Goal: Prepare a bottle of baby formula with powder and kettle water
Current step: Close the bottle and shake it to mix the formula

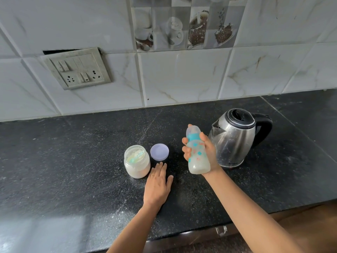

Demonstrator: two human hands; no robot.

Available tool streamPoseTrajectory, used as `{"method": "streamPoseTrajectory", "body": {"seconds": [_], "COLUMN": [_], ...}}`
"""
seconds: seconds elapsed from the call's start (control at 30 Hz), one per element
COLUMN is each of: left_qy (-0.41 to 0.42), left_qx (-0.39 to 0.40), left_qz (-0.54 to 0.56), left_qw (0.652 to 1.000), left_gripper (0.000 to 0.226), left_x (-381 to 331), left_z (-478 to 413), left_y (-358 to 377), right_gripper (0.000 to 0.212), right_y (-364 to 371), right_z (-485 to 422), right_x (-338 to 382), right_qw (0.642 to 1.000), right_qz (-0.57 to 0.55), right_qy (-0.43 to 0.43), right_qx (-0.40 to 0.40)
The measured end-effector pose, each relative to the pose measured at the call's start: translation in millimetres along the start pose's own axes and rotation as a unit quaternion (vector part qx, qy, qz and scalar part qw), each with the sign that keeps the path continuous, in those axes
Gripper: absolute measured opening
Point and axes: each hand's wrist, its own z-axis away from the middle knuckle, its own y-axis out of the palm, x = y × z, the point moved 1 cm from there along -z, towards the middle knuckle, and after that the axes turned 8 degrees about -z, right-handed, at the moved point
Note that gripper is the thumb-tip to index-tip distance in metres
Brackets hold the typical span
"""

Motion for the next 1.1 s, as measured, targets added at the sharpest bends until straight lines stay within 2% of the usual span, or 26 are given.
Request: {"method": "streamPoseTrajectory", "body": {"seconds": [0.1,0.13,0.27,0.3,0.43,0.47,0.6,0.63,0.73,0.77,0.87,0.93,1.03,1.1], "left_qy": [-0.001,-0.001,-0.004,-0.003,0.0,0.001,0.001,0.001,0.001,0.002,0.003,0.001,-0.001,0.001], "left_qx": [0.003,0.004,0.007,0.007,0.007,0.007,0.003,0.004,0.003,0.003,0.003,0.003,0.004,0.005], "left_qz": [-0.004,-0.005,-0.005,-0.004,0.002,0.001,0.003,0.004,0.006,0.005,0.005,0.006,0.007,0.01], "left_qw": [1.0,1.0,1.0,1.0,1.0,1.0,1.0,1.0,1.0,1.0,1.0,1.0,1.0,1.0], "left_gripper": [0.056,0.056,0.056,0.055,0.052,0.051,0.05,0.05,0.05,0.05,0.05,0.05,0.05,0.05], "left_x": [-2,-3,-2,-2,-4,-4,-3,-2,-2,-2,-2,-2,-1,-2], "left_z": [-1,-1,0,0,-1,-1,-2,-2,-1,-2,-2,-2,-1,-1], "left_y": [0,0,0,0,-1,-1,-1,-1,-1,-1,-1,-1,0,-1], "right_gripper": [0.064,0.063,0.059,0.061,0.064,0.06,0.049,0.049,0.05,0.049,0.045,0.051,0.054,0.052], "right_y": [-7,-7,-9,-7,-7,-3,11,16,15,12,13,18,12,8], "right_z": [-4,-4,0,1,-3,-2,3,3,3,2,3,2,1,0], "right_x": [1,-1,-7,-8,-2,-1,4,6,8,9,4,2,3,1], "right_qw": [0.982,0.979,0.999,0.999,0.979,0.98,0.998,0.997,0.983,0.977,0.995,0.999,0.985,0.986], "right_qz": [-0.185,-0.2,-0.025,-0.029,-0.201,-0.199,-0.046,-0.05,-0.185,-0.211,-0.099,-0.039,-0.162,-0.154], "right_qy": [-0.004,0.001,0.012,0.008,-0.015,-0.004,0.005,0.006,-0.003,0.001,0.006,-0.011,-0.026,-0.013], "right_qx": [-0.027,-0.028,-0.021,-0.019,-0.034,-0.019,0.052,0.058,0.003,0.007,0.011,-0.006,-0.06,-0.062]}}
